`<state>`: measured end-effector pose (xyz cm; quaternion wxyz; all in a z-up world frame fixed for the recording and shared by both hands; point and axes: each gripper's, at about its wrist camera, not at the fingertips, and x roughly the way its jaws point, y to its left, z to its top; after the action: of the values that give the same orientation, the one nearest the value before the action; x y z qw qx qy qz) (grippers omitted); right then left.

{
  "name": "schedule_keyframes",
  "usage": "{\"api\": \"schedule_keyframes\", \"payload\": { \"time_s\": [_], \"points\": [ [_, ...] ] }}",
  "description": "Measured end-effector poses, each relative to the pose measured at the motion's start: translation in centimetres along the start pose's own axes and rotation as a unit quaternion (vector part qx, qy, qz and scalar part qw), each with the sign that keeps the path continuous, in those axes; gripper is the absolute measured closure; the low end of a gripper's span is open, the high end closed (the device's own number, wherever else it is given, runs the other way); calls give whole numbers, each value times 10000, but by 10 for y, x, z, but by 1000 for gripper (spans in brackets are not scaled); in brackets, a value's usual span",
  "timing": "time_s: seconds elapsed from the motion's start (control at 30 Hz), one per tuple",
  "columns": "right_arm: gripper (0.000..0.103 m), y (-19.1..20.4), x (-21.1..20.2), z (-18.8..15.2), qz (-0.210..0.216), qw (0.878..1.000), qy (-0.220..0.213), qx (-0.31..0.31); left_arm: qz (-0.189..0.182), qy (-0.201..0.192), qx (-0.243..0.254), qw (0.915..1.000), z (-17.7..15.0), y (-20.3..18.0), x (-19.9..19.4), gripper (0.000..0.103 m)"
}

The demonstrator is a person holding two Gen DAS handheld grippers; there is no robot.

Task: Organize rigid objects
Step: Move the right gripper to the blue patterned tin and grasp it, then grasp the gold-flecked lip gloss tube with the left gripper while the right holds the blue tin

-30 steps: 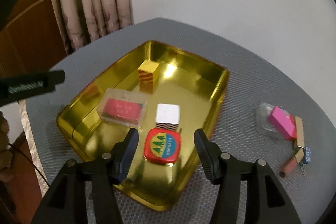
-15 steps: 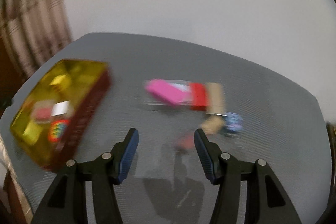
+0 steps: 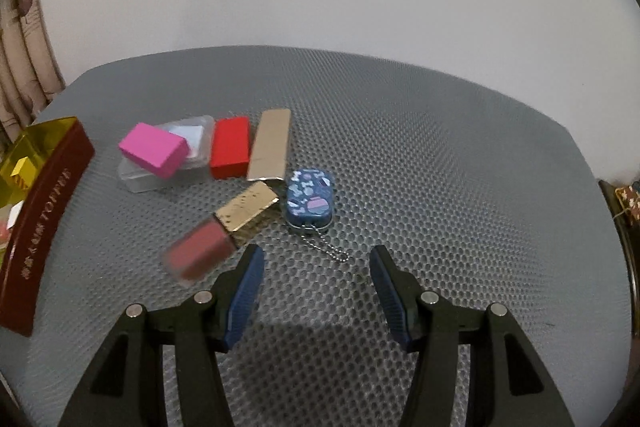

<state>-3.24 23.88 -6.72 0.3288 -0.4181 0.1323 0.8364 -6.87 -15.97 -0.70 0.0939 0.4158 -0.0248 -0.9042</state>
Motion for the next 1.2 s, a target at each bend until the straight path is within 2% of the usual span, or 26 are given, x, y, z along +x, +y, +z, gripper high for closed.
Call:
{"api": "schedule_keyframes", "payload": {
  "time_s": [0.17, 0.4, 0.47, 0.57, 0.63, 0.8, 1.1, 1.2],
  "points": [
    [46, 2, 21, 4, -9, 10000, 45, 29, -435, -147, 354, 9983, -5, -23, -9, 19],
    [46, 8, 39, 19, 105, 9999, -68, 110, -668, -68, 759, 9948, -9, -53, -6, 18],
    [51, 10, 42, 22, 133, 9998, -79, 114, -660, -43, 905, 9937, -10, -63, -4, 18],
    [71, 14, 40, 21, 212, 9997, -125, 79, -742, 14, 1048, 9917, -11, -79, -3, 18],
    [71, 16, 40, 19, 262, 9995, -131, 82, -887, 55, 1124, 9897, -10, -96, -2, 18],
    [72, 18, 34, 10, 279, 9995, -140, 29, -1217, 32, 1520, 9809, -8, -145, 1, 18],
    [72, 0, 15, -20, -89, 9998, -128, 134, -2050, 490, 1811, 9606, -8, -219, 21, 18],
    [72, -4, 12, -28, -156, 9996, -119, 214, -2162, 600, 1906, 9557, -6, -238, 29, 18]
  ]
}}
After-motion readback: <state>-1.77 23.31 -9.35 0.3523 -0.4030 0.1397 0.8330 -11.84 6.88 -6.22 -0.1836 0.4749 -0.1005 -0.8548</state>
